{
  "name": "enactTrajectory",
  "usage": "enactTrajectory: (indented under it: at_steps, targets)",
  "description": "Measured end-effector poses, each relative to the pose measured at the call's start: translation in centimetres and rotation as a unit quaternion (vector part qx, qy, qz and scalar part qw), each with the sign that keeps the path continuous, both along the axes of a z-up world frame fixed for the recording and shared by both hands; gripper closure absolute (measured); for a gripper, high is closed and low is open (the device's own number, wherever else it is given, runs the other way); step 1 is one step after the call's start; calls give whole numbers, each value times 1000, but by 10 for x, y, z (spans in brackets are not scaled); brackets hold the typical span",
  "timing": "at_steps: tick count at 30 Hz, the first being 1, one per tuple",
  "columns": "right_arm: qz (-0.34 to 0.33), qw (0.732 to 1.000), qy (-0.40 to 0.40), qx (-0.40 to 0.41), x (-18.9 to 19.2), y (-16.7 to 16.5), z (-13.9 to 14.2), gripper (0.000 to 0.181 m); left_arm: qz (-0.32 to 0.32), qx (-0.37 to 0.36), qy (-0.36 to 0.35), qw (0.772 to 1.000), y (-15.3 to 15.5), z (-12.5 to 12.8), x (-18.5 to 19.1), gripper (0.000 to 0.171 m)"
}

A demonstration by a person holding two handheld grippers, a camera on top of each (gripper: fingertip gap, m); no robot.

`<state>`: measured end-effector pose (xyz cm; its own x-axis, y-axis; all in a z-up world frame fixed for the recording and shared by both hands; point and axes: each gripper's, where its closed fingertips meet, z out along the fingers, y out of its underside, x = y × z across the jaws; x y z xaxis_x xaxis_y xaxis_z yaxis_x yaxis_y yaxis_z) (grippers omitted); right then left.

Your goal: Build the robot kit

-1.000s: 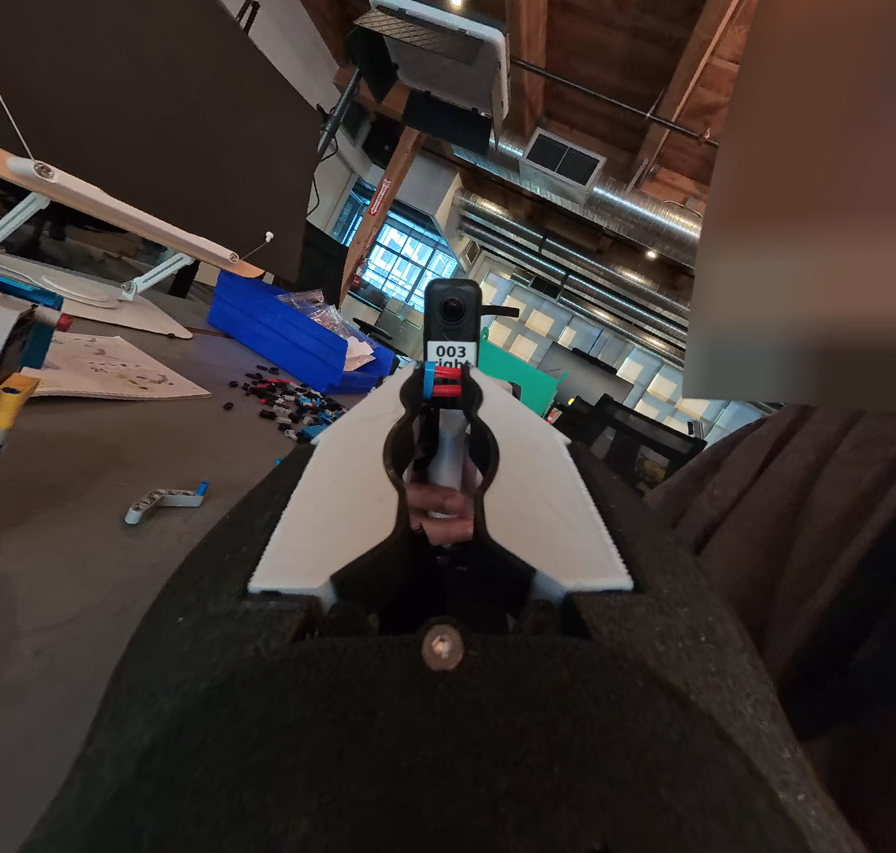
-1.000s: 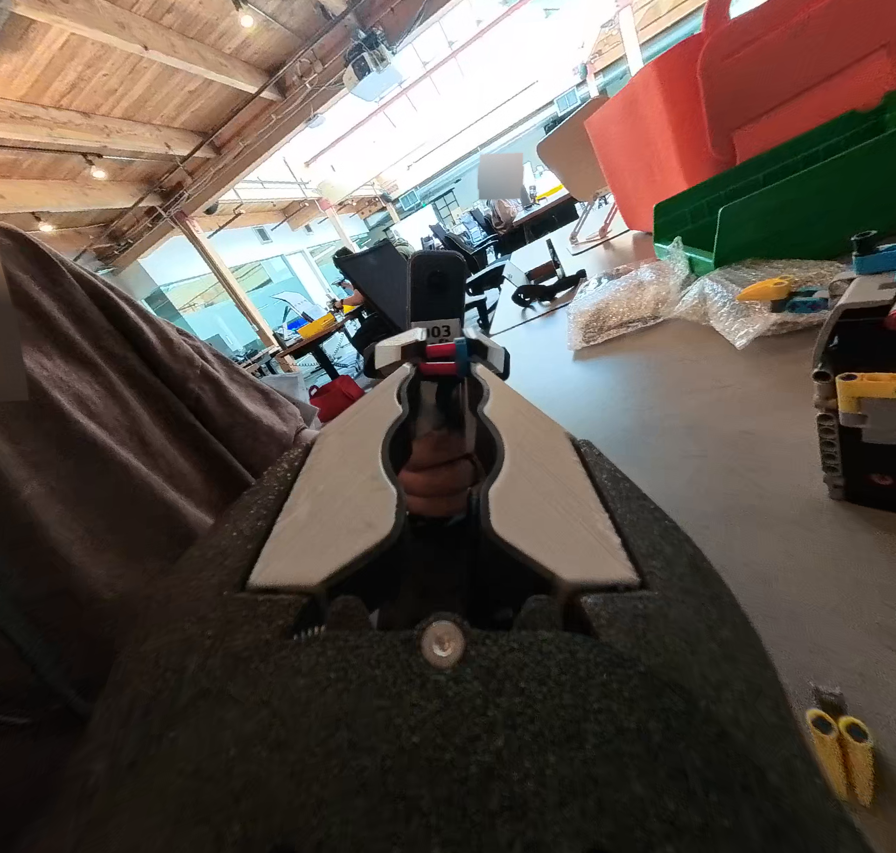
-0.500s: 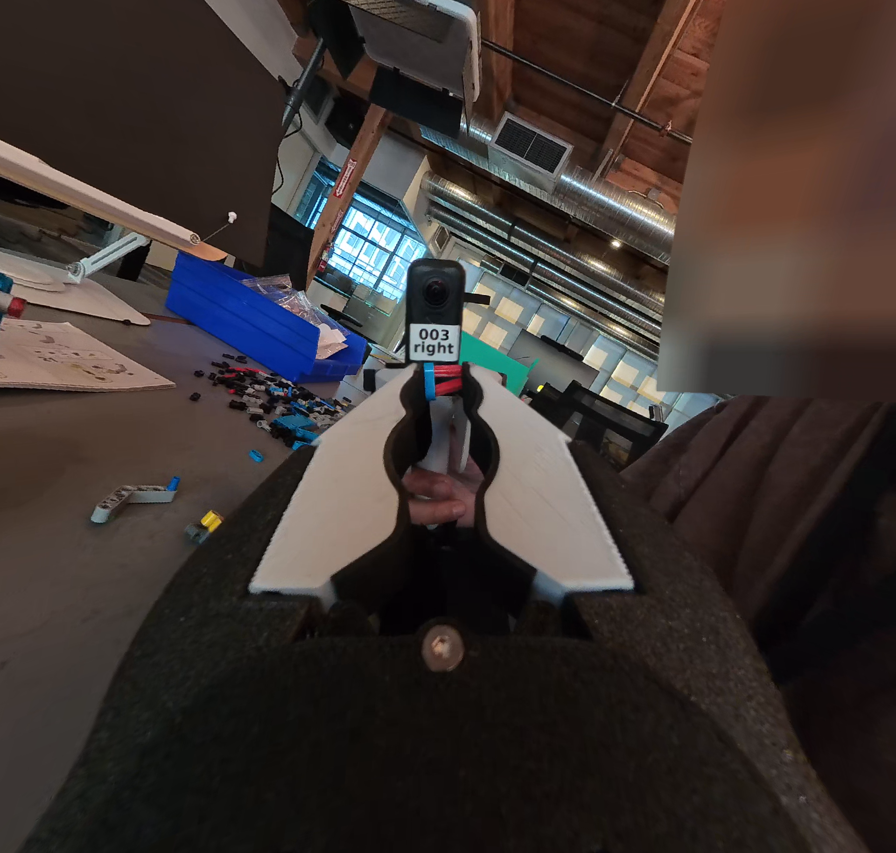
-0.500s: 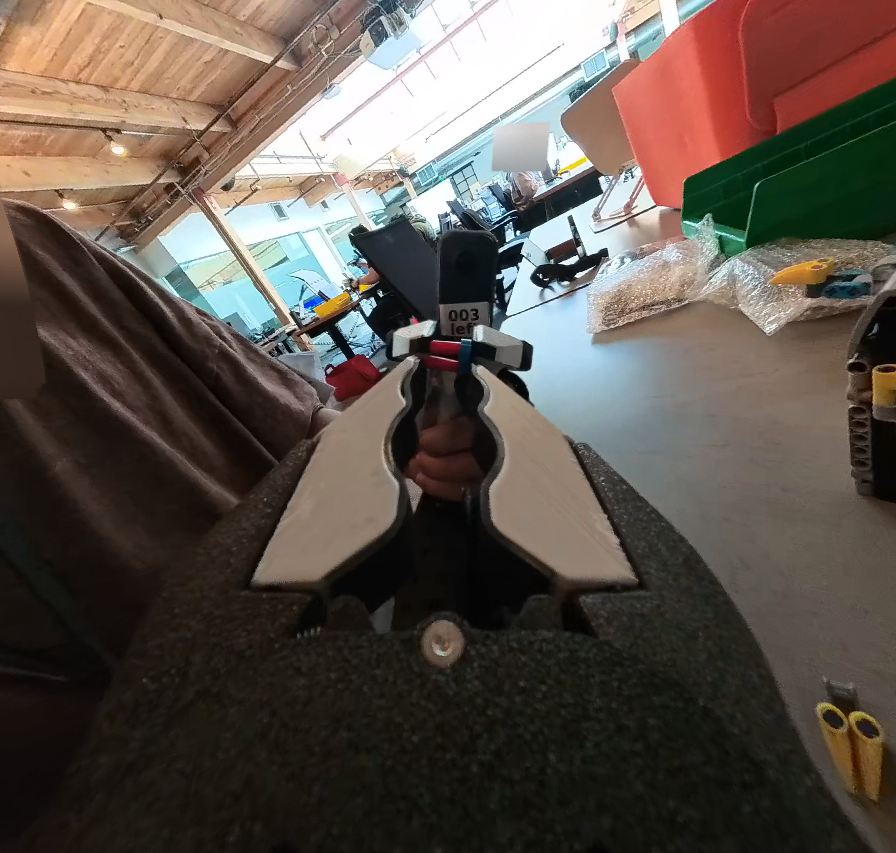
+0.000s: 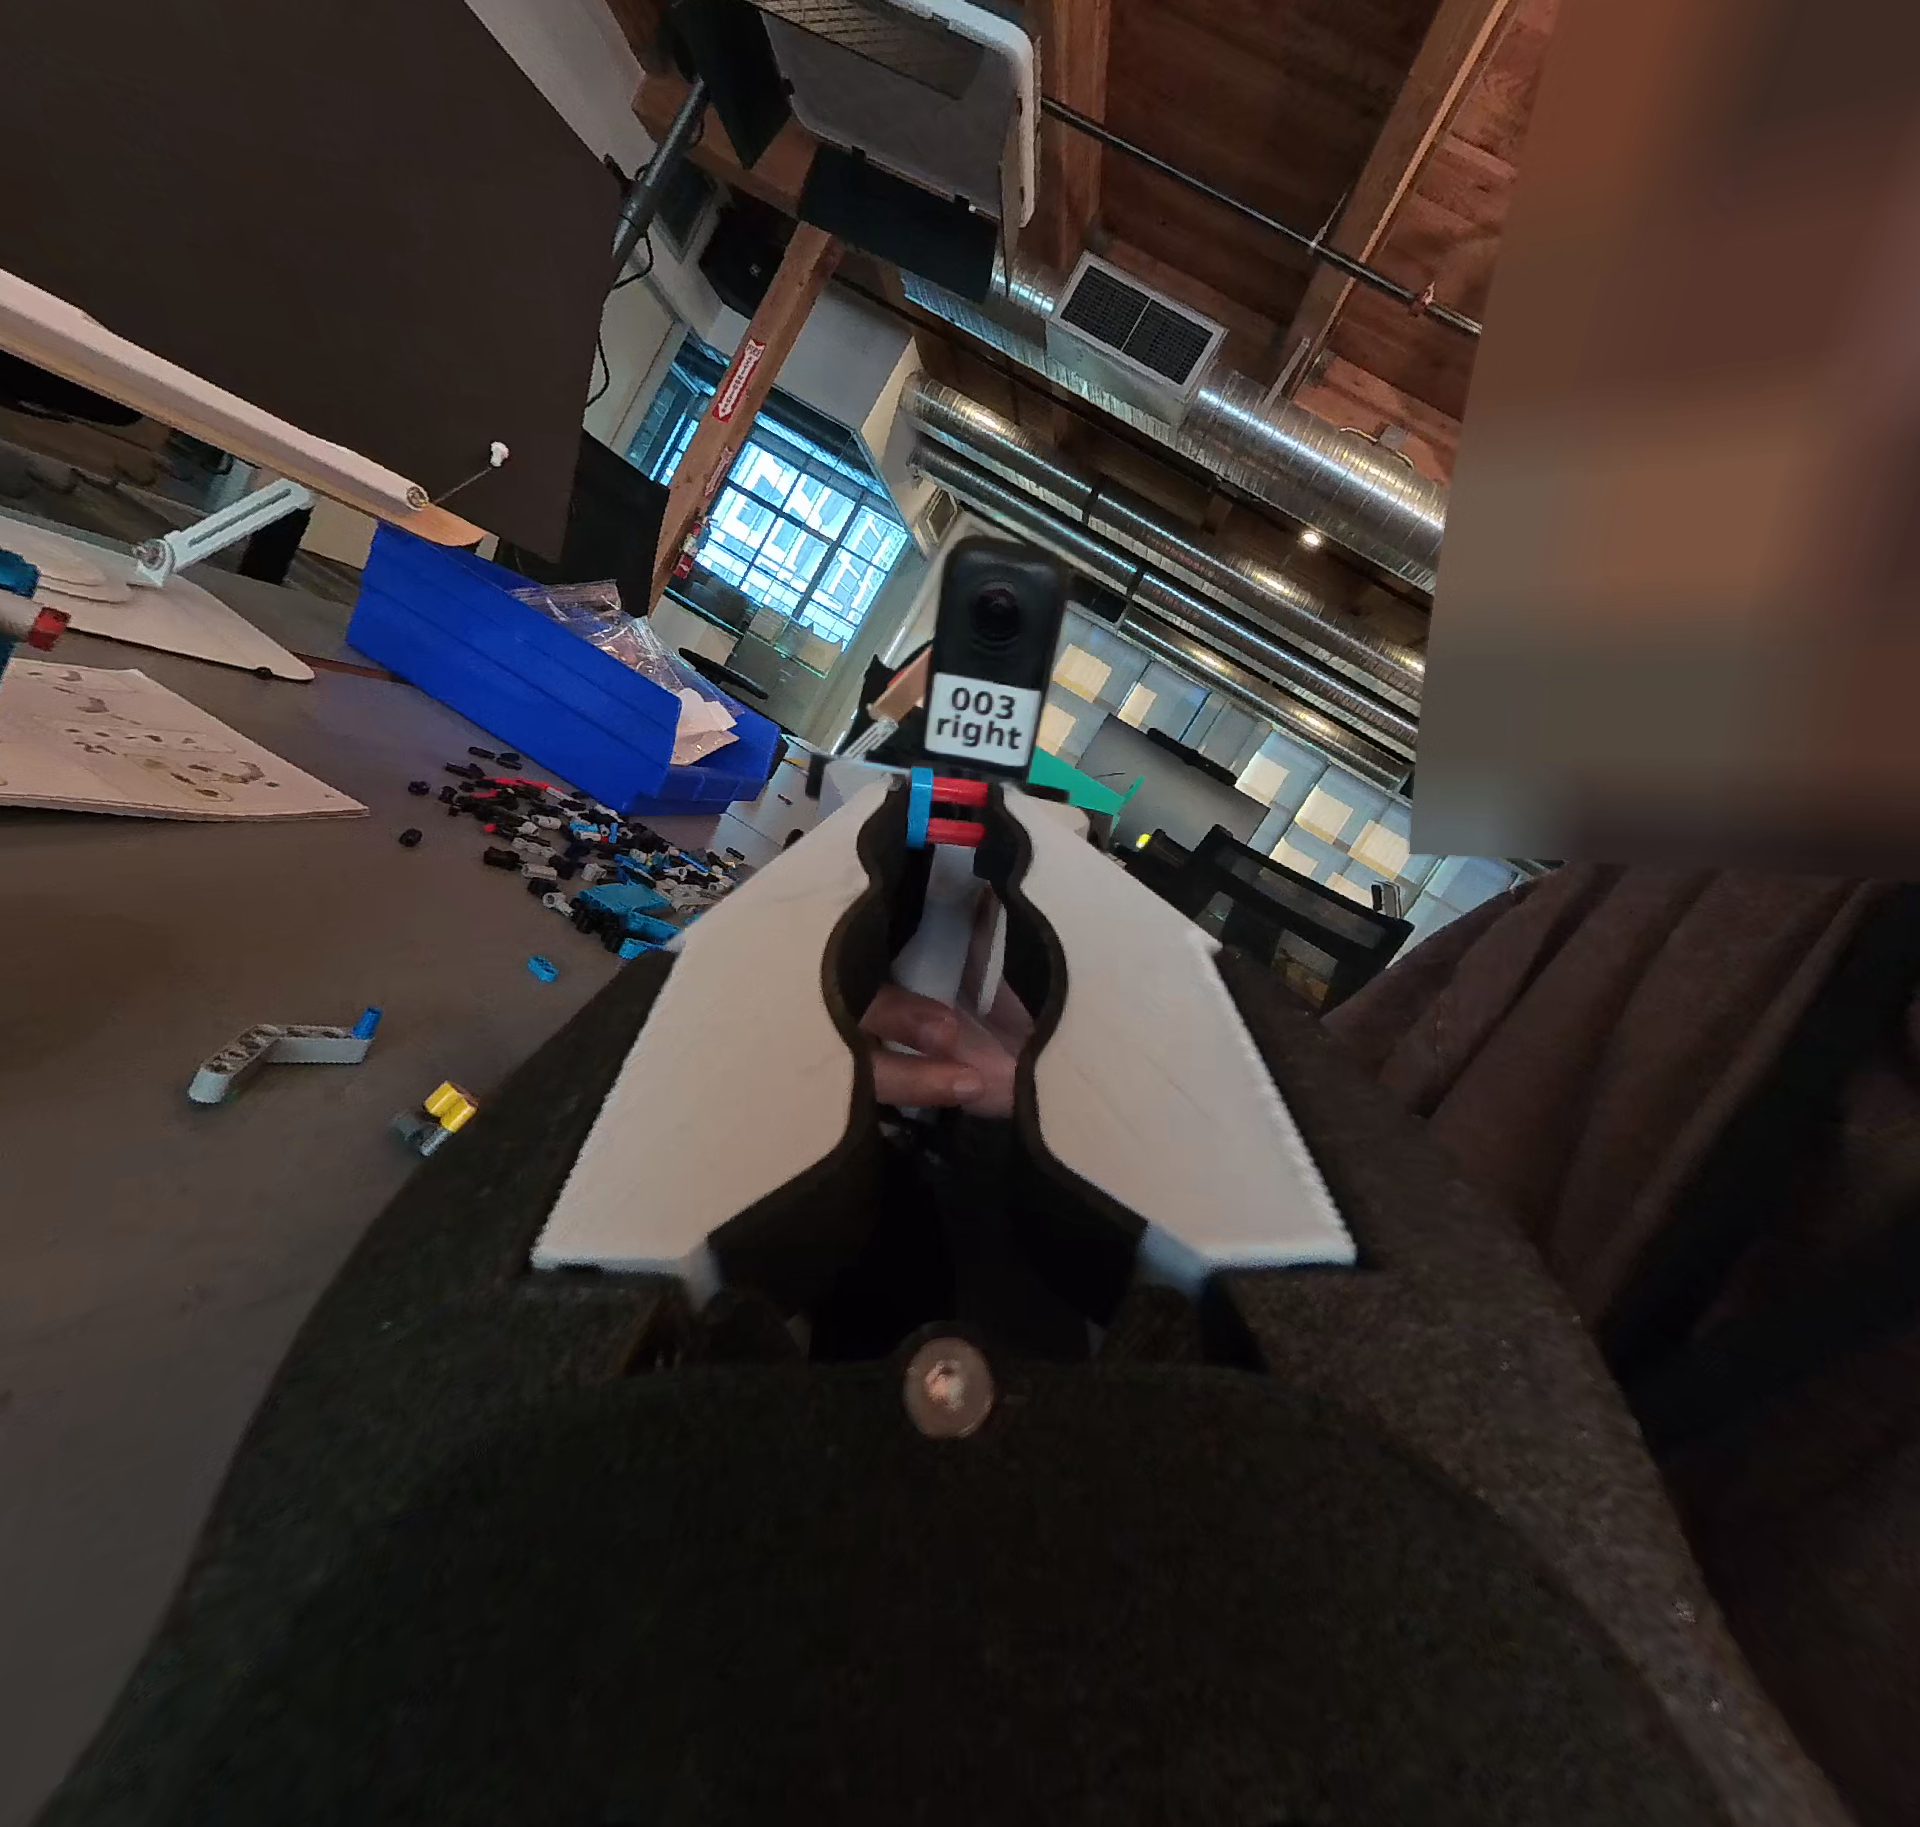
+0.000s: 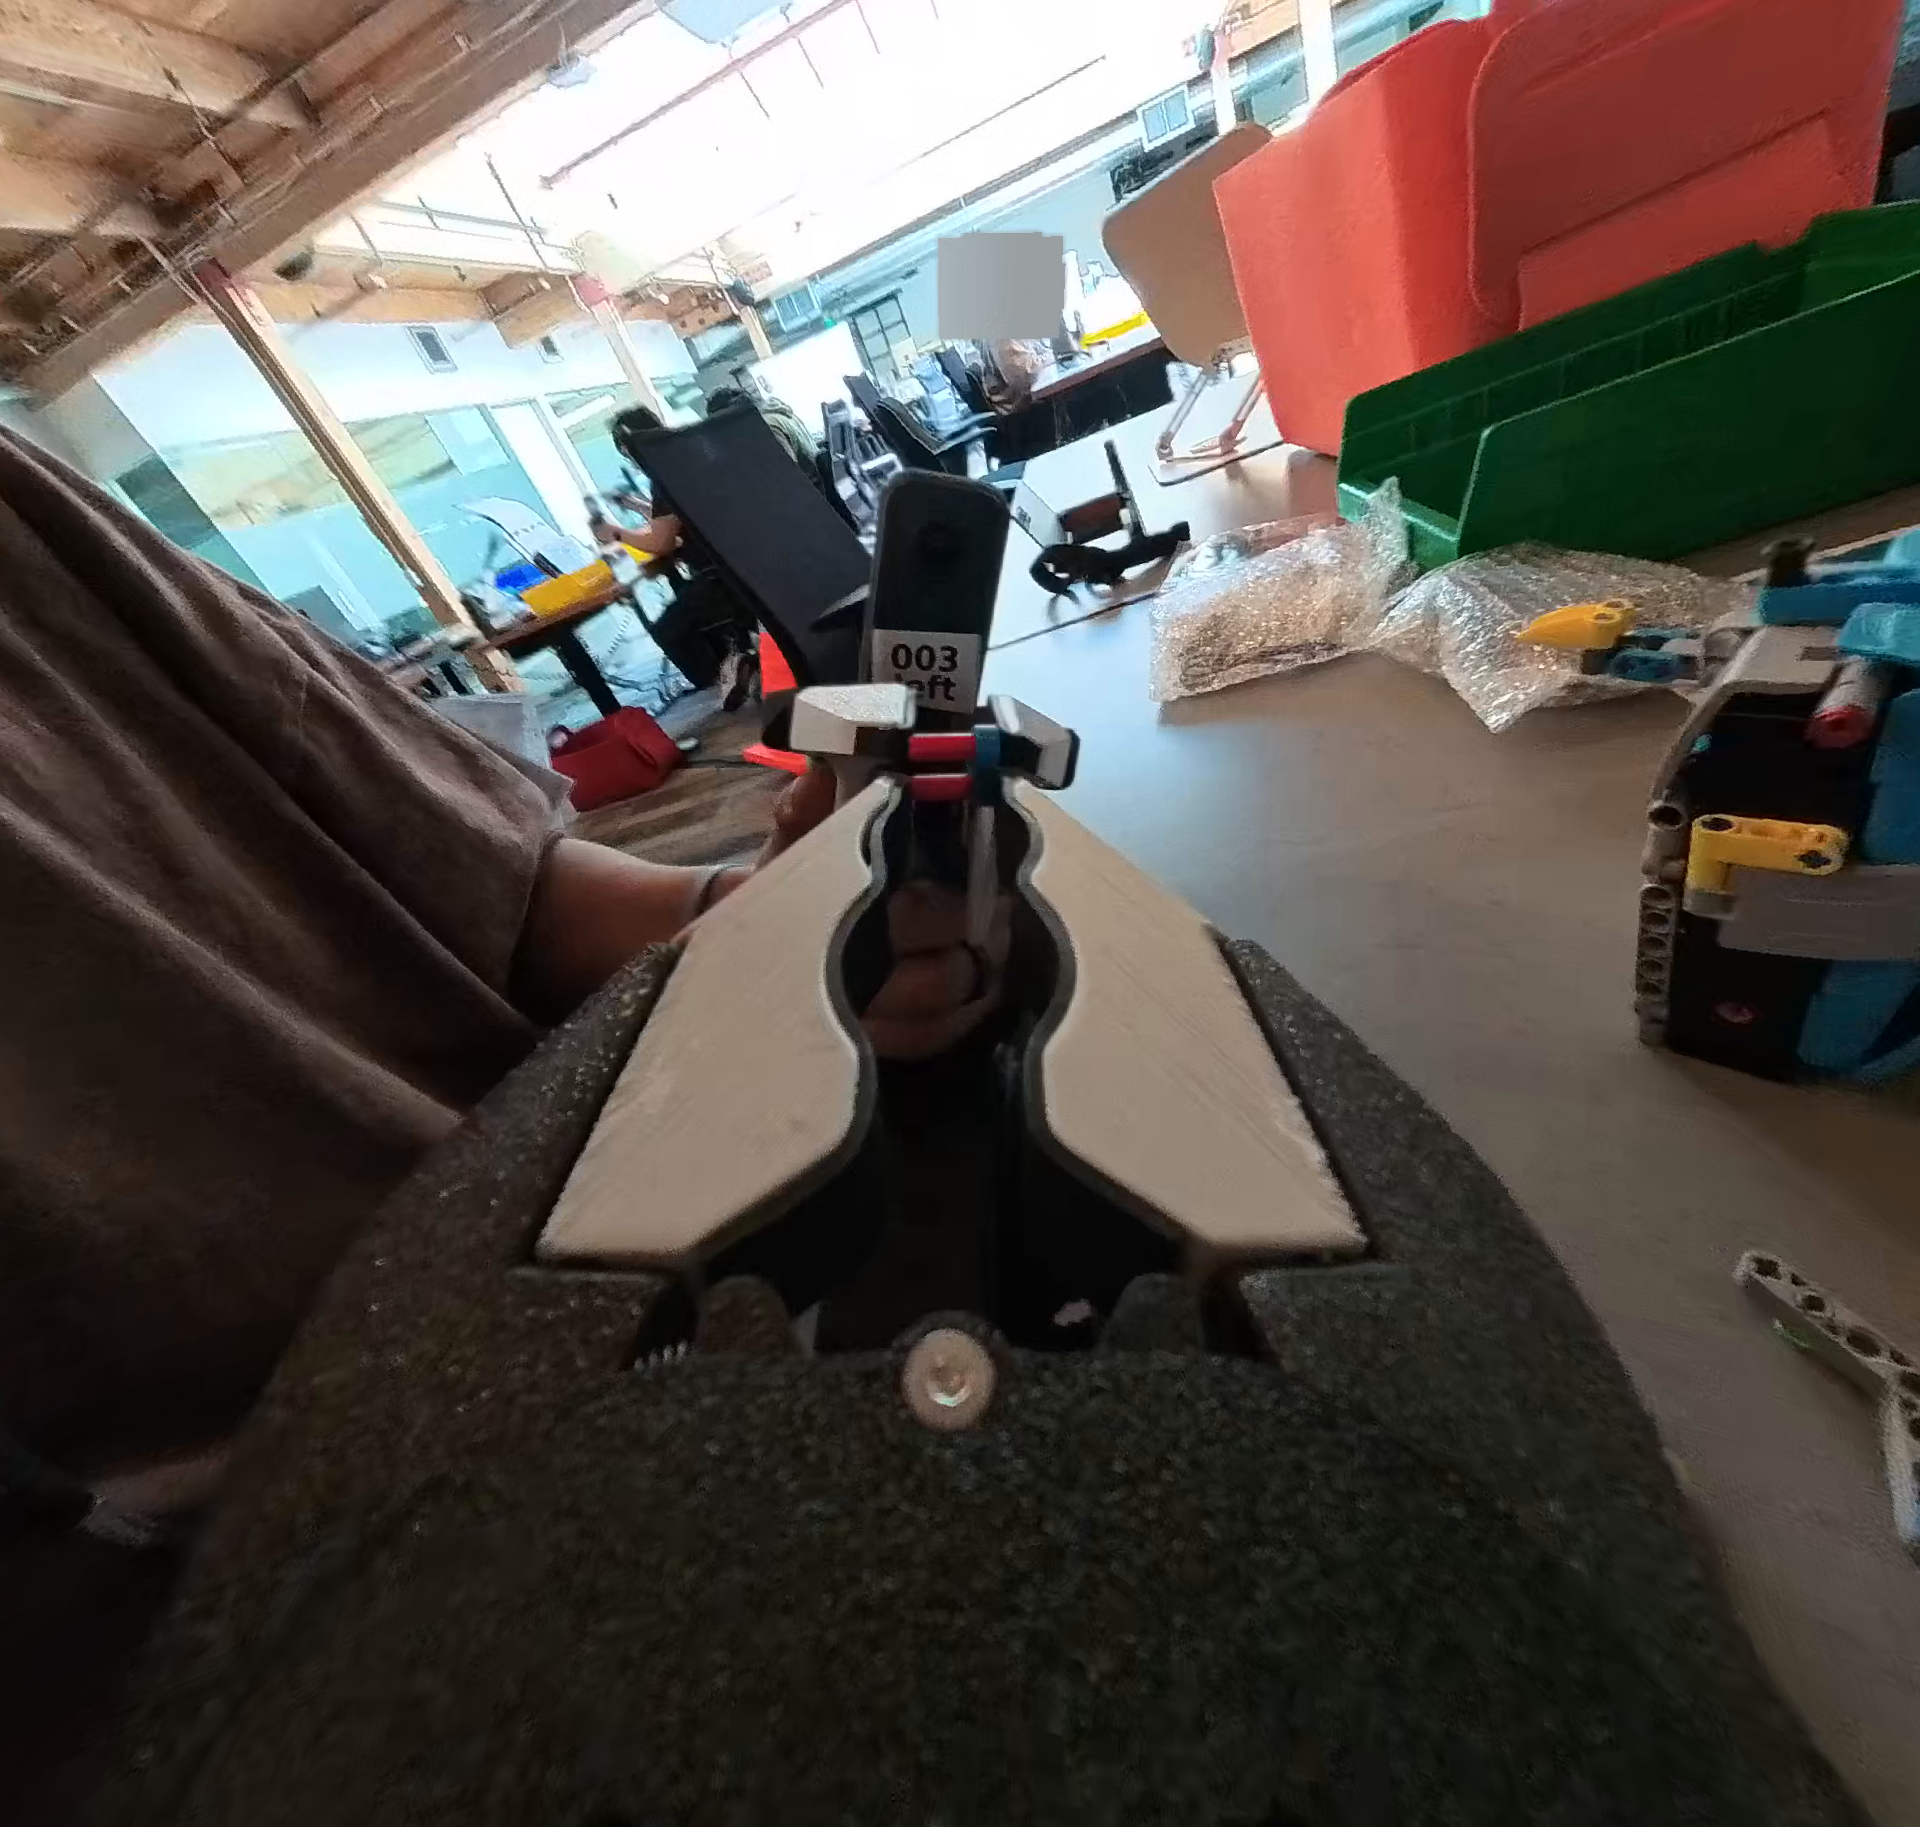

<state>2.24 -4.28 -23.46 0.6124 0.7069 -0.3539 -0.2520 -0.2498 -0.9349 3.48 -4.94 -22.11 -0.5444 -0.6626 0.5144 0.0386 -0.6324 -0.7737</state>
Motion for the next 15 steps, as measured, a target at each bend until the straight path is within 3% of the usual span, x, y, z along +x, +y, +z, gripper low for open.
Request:
enactTrajectory:
  at_steps: [2, 4, 5, 8, 10, 15]
  targets:
    - [-32, 998, -58, 19, 5, 1, -1, 165, -2, -7, 7, 1000, 3, -1, -1, 153]
    - [-100, 974, -200, 36, 18, 8, -16, 165, -6, -28, 17, 999, 9, -1, -2, 141]
    - [-140, 946, -286, 55, 28, 11, -24, 165, -3, -34, 26, 999, 12, -1, -1, 140]
    - [-237, 823, -501, 125, 48, 15, -33, 165, 11, -8, 68, 998, 12, -10, 5, 140]
    - [-251, 780, -553, 152, 44, 16, -36, 165, 30, 20, 92, 995, 12, -17, 11, 140]
    - [-254, 759, -572, 178, 35, 17, -36, 165, 61, 71, 130, 987, 12, -29, 17, 144]
